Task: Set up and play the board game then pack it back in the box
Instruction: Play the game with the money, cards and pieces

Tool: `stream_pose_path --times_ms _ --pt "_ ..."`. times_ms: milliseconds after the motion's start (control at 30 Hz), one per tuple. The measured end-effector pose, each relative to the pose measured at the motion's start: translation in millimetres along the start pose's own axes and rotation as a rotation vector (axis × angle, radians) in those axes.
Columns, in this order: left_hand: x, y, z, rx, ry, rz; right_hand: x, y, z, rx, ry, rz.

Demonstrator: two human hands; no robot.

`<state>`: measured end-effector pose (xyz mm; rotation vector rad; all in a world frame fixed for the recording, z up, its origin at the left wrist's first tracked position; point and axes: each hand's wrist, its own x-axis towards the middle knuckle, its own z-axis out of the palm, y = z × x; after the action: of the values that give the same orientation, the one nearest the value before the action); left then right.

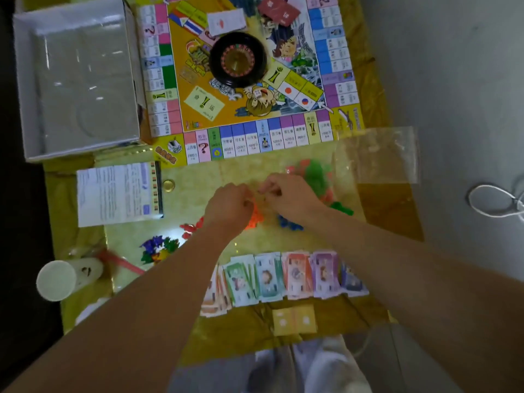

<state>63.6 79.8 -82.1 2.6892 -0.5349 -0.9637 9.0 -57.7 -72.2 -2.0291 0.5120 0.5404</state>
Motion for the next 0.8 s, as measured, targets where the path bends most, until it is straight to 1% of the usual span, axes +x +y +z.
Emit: stream_pose_path --times_ms 100,200,300,367,467,533,633,733,800 --pt "-39 -10 20 -0.002 -0.008 0.047 -39 21 22 -0.047 0.018 0.045" --pt "-80 -16 45 -0.001 -0.074 0.045 -85 44 43 -0.162 0.052 0.089" --pt "-111 -18 74 -0.042 -0.15 -0.023 -124 68 63 -0.147 0.095 0.191" --pt "-129 -21 95 -0.068 -0.188 -0.069 -150 85 78 -0.14 0.091 0.289" --pt "-149 -28 122 -0.158 -0.184 -0.208 -179 107 98 -0.132 0.068 0.375" --pt "-159 -32 137 -0.21 -0.182 -0.279 -187 118 111 -0.085 0.073 0.405" --pt "-165 -31 154 -0.251 -0.154 -0.316 -184 127 128 -0.055 0.078 0.427" --pt "-170 -24 166 -0.44 -0.13 -0.376 -175 133 143 -0.071 0.112 0.452" --pt "-172 -18 168 -0.495 -0.121 -0.412 -171 137 149 -0.096 0.141 0.447"
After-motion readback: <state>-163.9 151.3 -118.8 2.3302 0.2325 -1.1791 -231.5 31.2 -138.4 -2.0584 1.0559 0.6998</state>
